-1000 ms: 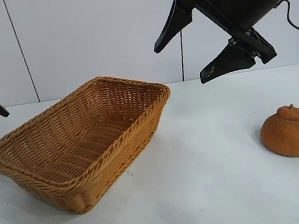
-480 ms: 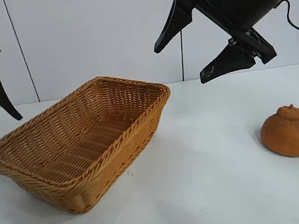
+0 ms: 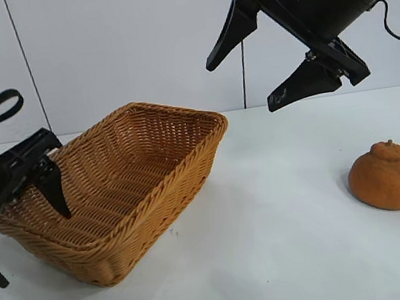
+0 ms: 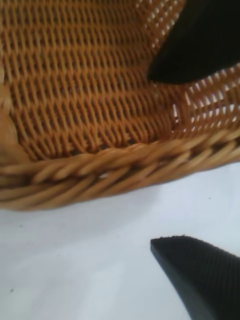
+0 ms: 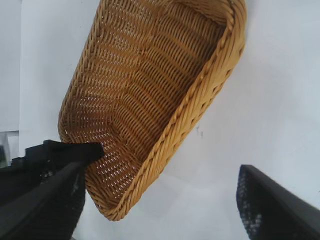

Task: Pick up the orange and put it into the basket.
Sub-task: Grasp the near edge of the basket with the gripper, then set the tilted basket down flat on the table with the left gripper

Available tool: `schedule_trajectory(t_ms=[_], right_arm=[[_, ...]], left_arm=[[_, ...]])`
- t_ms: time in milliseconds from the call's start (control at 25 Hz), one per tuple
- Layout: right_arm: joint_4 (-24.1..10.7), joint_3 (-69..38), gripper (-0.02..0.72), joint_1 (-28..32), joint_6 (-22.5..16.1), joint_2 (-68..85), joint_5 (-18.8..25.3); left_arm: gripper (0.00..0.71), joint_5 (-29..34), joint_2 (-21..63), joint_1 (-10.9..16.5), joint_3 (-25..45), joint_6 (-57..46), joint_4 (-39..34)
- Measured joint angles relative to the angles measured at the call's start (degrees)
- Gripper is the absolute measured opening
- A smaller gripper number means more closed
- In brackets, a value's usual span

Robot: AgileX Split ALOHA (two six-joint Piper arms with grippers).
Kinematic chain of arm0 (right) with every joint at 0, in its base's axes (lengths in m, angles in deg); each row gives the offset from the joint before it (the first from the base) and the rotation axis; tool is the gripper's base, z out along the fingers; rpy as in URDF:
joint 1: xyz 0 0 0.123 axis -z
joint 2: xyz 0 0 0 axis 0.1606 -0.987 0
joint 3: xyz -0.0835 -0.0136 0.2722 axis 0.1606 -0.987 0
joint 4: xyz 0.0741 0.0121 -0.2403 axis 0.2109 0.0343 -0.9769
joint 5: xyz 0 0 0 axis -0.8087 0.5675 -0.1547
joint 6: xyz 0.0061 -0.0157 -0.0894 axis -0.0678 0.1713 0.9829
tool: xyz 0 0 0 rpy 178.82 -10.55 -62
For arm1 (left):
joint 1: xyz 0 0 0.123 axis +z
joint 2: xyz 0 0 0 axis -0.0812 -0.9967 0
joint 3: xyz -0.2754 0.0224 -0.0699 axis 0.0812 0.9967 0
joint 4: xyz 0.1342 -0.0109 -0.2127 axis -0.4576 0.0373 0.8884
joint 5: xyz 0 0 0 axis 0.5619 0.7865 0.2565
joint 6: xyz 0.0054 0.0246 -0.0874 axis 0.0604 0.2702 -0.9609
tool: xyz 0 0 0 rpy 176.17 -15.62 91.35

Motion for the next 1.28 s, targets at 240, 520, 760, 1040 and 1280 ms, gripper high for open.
schedule_trajectory(t_ms=[240, 520, 760, 1040, 1280], right_arm=[[0.0, 0.0, 0.568, 0.0, 0.0, 0.0, 0.2], [0.0, 0.0, 0.568, 0.0, 0.0, 0.0, 0.2], [0.0, 0.0, 0.568, 0.0, 0.0, 0.0, 0.2], [0.0, 0.0, 0.568, 0.0, 0.0, 0.0, 1.0], [0.0, 0.0, 0.568, 0.0, 0.0, 0.0, 1.1]], left_arm=[[0.334, 2.3, -0.2, 2.1, 0.0, -0.2, 0.0], [0.086, 5.7, 0.9, 2.2, -1.1, -0.4, 0.3], [0.086, 12.2, 1.2, 2.7, -9.8, 4.9, -0.3], [0.086, 25.3, -6.1, 6.5, -25.4, 22.0, 2.3], [0.086, 34.5, -10.4, 6.7, -33.8, 36.5, 3.3]])
